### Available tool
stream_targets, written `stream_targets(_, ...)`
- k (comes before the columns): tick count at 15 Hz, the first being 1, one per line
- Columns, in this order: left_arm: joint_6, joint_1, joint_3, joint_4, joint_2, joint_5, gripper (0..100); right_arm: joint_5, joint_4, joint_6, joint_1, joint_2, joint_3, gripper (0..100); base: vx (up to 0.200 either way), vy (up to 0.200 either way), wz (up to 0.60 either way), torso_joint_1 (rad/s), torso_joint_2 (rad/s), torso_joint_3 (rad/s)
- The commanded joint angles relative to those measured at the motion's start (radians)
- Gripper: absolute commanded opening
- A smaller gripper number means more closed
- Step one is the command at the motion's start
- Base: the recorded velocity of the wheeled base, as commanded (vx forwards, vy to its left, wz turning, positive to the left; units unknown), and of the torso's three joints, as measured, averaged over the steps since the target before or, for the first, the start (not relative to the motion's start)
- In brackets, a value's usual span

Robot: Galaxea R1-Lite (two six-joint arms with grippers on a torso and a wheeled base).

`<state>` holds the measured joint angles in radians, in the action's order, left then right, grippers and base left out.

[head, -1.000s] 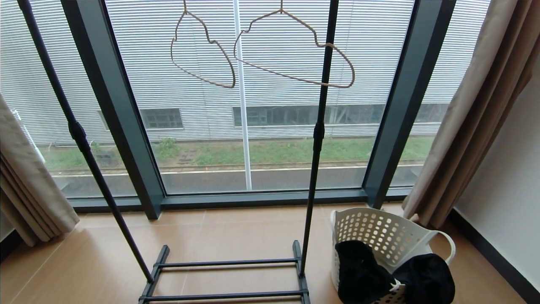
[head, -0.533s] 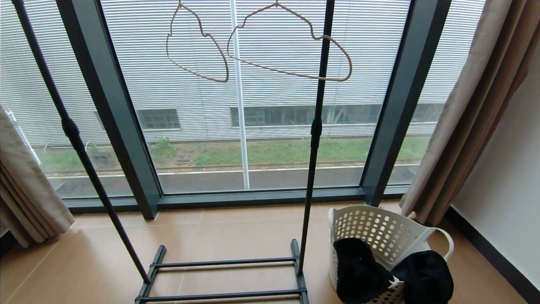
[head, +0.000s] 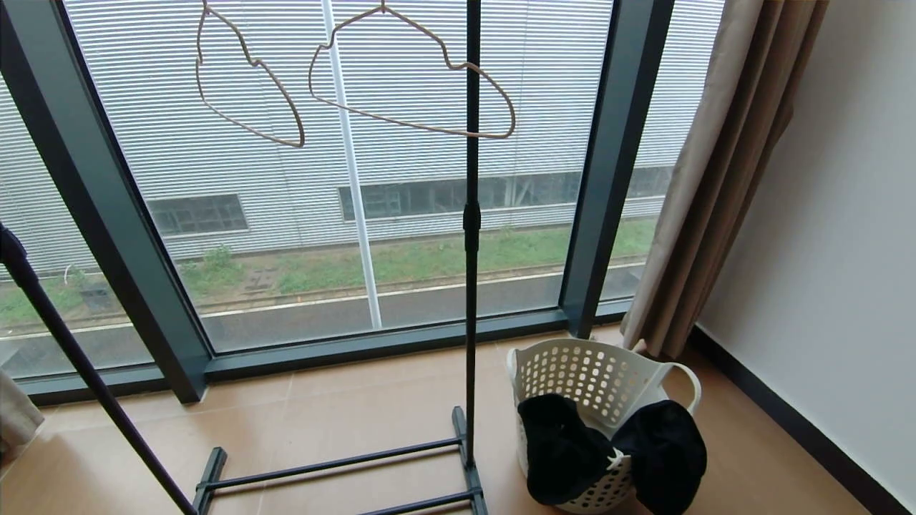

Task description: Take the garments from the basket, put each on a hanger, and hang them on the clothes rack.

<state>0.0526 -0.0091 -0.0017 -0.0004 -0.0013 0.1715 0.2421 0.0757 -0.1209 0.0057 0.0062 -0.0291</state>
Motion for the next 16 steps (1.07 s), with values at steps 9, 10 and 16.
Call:
stream_targets(9,0.001,0.000,0.000,-0.001,0.001,-0.004,100,0.000,-0.001,0.000,0.000,0.000,0.000,100,0.000,-0.089,0.00,-0.001,0.00,0.000)
stream_targets(10,0.003,0.000,0.000,-0.001,0.001,-0.004,100,0.000,-0.001,0.000,0.000,0.000,0.000,100,0.000,0.000,0.00,0.000,0.00,0.000)
stream_targets(16,0.001,0.000,0.000,0.000,0.001,-0.003,100,-0.001,-0.001,0.000,0.000,0.000,0.000,100,0.000,0.000,0.00,0.000,0.00,0.000)
